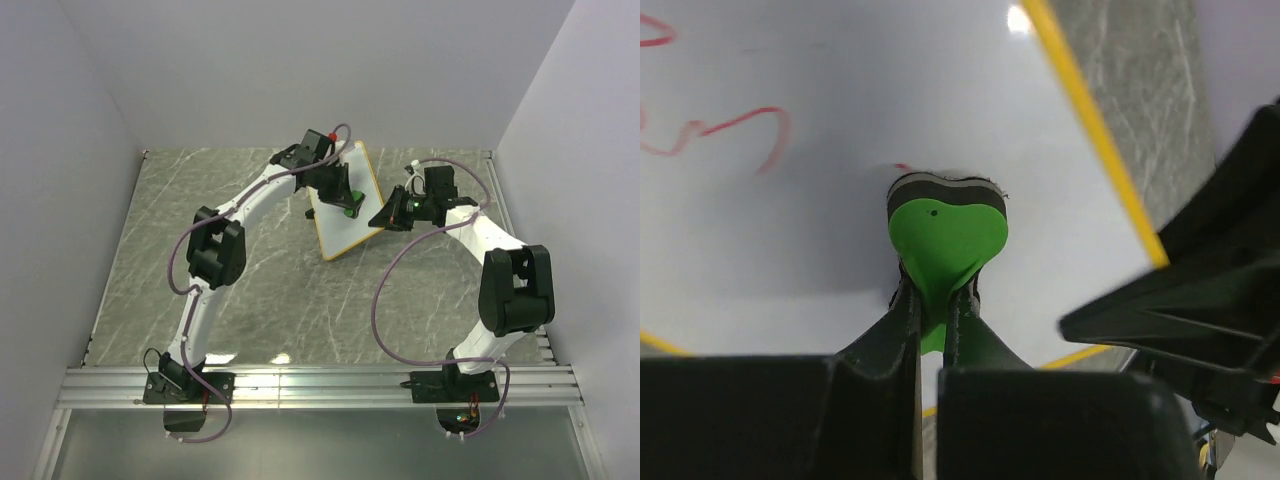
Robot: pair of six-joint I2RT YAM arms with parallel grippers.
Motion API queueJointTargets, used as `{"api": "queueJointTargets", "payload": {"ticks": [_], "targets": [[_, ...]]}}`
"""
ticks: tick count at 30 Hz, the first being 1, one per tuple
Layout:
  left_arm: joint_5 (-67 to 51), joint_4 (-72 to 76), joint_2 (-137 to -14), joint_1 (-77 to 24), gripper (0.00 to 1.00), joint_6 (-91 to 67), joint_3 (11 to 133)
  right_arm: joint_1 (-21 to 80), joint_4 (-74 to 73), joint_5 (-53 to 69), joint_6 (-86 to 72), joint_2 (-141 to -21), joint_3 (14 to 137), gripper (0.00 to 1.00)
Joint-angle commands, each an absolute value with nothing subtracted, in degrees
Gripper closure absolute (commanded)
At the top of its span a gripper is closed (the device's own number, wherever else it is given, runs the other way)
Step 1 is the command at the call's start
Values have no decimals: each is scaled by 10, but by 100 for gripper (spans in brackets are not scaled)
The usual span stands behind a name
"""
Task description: Erase the whiteboard
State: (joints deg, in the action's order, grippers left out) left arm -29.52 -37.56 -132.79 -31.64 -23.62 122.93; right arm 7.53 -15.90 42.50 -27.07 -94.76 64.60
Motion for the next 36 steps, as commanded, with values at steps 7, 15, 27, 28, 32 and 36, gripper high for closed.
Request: {"api": "queueJointTargets", "payload": {"ticks": [7, 15, 27, 28, 32, 36], "targets": [[-216, -398, -1356, -340, 100, -228, 1284, 114, -207, 429, -229, -948, 666, 90], [-152, -451, -1416, -292, 100, -214, 1288, 127, -236, 409, -202, -905, 643, 90], [-199, -409, -1481, -225, 100, -204, 1308, 130, -270, 392, -178, -895, 635, 90], [-205, -404, -1477, -225, 100, -205, 1307, 130, -271, 392, -178, -896, 642, 90], [-247, -381, -1441, -239, 100, -193, 1280, 129, -272, 392, -179, -909, 650, 90], [-272, -380, -1400, -255, 100, -185, 1288, 131, -272, 393, -181, -921, 657, 90]]}}
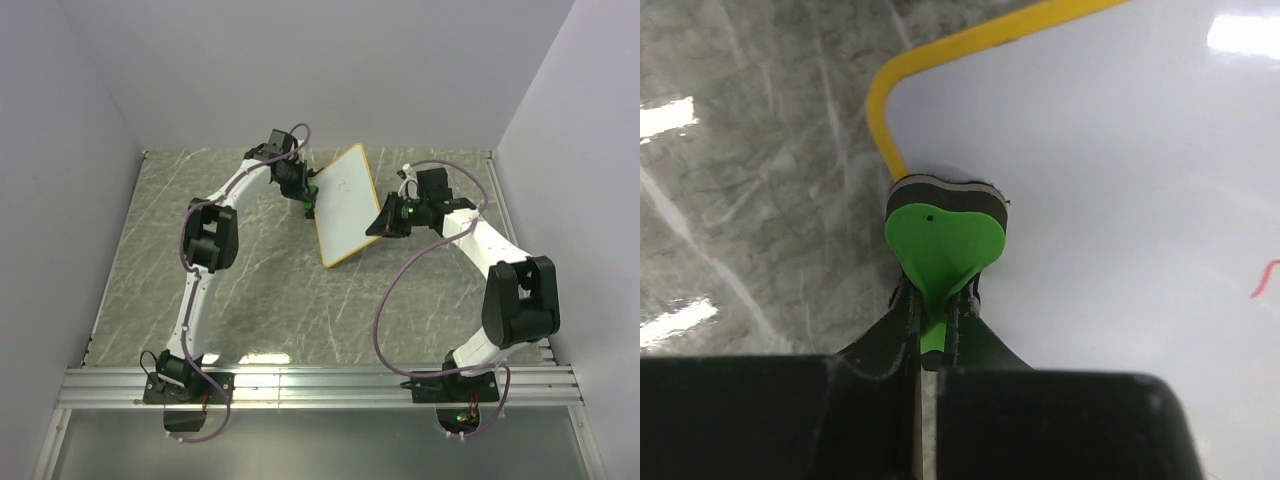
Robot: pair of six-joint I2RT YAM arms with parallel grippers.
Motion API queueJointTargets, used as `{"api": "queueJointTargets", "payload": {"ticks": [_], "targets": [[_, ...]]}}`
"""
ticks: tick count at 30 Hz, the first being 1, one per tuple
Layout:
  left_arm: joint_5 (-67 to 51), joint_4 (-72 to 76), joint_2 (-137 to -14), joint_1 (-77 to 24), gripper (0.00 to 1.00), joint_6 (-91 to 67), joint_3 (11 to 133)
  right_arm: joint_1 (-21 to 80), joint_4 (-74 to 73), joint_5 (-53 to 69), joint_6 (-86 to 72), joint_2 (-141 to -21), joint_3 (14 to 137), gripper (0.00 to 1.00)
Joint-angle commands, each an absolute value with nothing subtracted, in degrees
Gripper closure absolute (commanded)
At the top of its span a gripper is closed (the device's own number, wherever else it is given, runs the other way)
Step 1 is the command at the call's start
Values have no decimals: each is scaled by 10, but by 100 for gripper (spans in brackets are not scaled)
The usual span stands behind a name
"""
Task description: Erase the whiteboard
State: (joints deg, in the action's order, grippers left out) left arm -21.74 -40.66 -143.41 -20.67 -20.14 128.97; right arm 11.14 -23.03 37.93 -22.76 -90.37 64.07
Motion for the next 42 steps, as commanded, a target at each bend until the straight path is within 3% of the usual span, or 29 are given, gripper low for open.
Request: {"api": "queueJointTargets", "payload": {"ticks": [1, 16, 27, 34, 42], "targets": [[-277, -378, -1394, -259, 100, -187, 1290, 133, -273, 393, -179, -926, 663, 90], [-339, -334, -1332, -317, 100, -226, 1274, 149, -287, 382, -174, -945, 687, 90], [-207, -320, -1378, -273, 100, -265, 1274, 155, -304, 378, -163, -930, 684, 90], [-191, -325, -1428, -248, 100, -257, 1294, 160, -318, 373, -159, -898, 659, 91], [-197, -318, -1405, -243, 100, -248, 1267, 160, -318, 366, -160, -906, 670, 91]]}}
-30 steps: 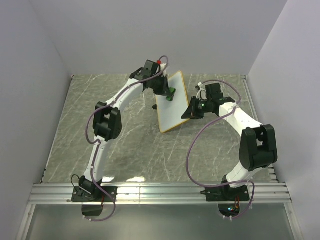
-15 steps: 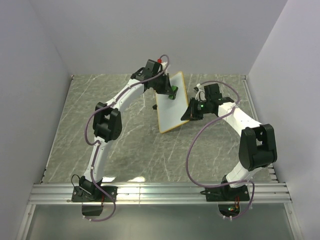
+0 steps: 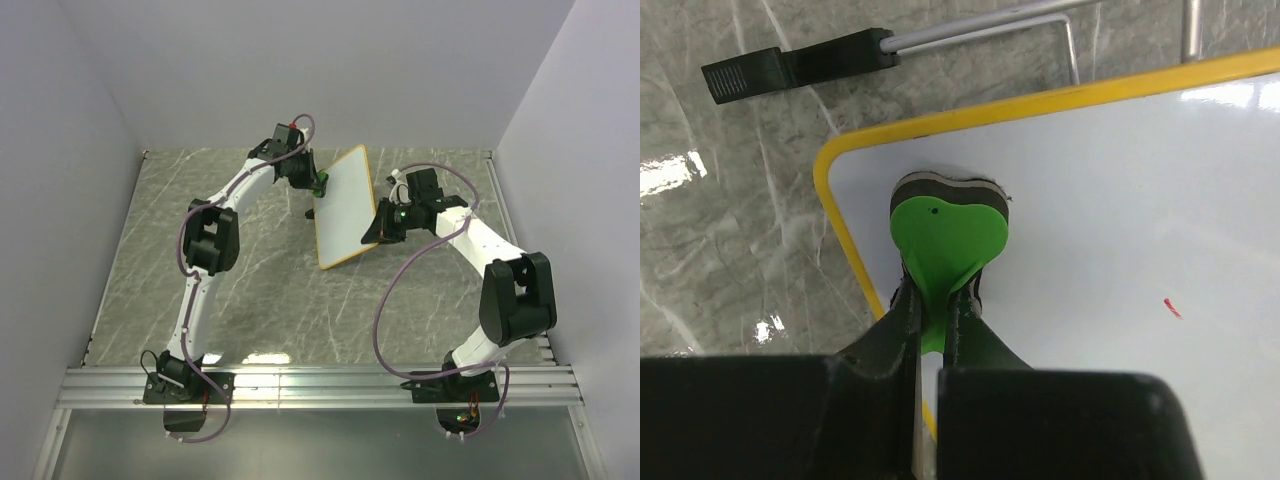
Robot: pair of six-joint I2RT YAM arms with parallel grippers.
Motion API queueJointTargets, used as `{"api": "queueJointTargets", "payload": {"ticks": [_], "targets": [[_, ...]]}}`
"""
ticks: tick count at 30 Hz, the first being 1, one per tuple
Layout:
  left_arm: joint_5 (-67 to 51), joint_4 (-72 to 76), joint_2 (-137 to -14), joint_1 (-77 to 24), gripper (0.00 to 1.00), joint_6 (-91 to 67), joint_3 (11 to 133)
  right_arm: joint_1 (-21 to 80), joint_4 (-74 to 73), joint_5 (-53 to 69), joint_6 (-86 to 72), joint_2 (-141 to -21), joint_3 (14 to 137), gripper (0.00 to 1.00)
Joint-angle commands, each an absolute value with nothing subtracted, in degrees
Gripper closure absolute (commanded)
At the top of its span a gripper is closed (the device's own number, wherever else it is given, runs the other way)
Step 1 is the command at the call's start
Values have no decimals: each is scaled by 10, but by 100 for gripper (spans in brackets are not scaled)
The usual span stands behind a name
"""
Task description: Erase the whiteboard
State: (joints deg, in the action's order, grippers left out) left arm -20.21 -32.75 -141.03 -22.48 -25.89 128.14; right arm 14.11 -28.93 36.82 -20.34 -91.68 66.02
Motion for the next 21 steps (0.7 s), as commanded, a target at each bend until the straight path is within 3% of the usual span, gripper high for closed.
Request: {"api": "queueJointTargets", "payload": {"ticks": [1, 16, 21], "targets": [[-203, -309, -1398, -243, 100, -249, 1262, 161, -318, 366, -162, -911, 674, 91], [-416, -272, -1287, -262, 100, -216, 1238, 163, -316, 367, -158, -933, 681, 92], [-390, -288, -1272, -265, 100, -212, 1211, 165, -321, 362, -156, -936, 693, 92]]}}
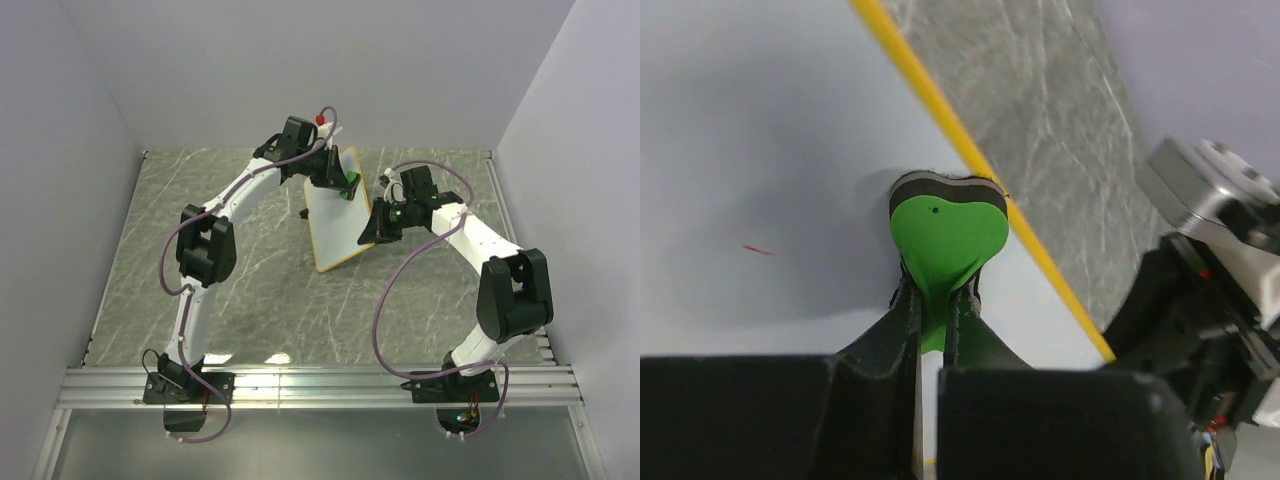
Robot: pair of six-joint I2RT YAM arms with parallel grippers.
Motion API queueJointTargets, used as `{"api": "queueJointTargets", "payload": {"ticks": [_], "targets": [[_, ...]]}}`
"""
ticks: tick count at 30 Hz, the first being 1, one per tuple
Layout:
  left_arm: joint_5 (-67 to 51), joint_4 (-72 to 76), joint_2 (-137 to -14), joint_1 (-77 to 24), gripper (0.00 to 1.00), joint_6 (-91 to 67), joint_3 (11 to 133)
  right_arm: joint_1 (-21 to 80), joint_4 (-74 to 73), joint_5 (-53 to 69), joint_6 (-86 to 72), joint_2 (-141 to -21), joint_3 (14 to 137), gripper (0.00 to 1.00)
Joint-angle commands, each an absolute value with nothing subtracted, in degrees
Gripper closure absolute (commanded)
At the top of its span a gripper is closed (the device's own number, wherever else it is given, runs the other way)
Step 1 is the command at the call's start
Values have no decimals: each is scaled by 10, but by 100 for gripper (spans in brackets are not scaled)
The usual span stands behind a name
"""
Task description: Erase the whiteboard
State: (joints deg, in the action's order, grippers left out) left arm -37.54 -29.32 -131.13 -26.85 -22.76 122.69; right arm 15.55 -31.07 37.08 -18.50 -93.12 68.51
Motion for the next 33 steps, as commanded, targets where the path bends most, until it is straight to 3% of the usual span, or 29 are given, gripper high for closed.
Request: {"api": "queueJointTargets", "payload": {"ticks": [1, 4, 17, 24, 33], "targets": [[-361, -294, -1267, -262, 100, -215, 1209, 164, -323, 361, -156, -937, 698, 92], [-317, -301, -1239, -254, 100, -228, 1205, 163, -325, 360, -156, -935, 715, 100], [-197, -226, -1012, -156, 100, -281, 926, 108, -299, 346, -206, -828, 772, 100], [-174, -208, -1054, -149, 100, -260, 858, 96, -282, 336, -237, -832, 816, 100], [-176, -154, -1179, -145, 100, -300, 966, 97, -304, 325, -250, -759, 751, 100]]}}
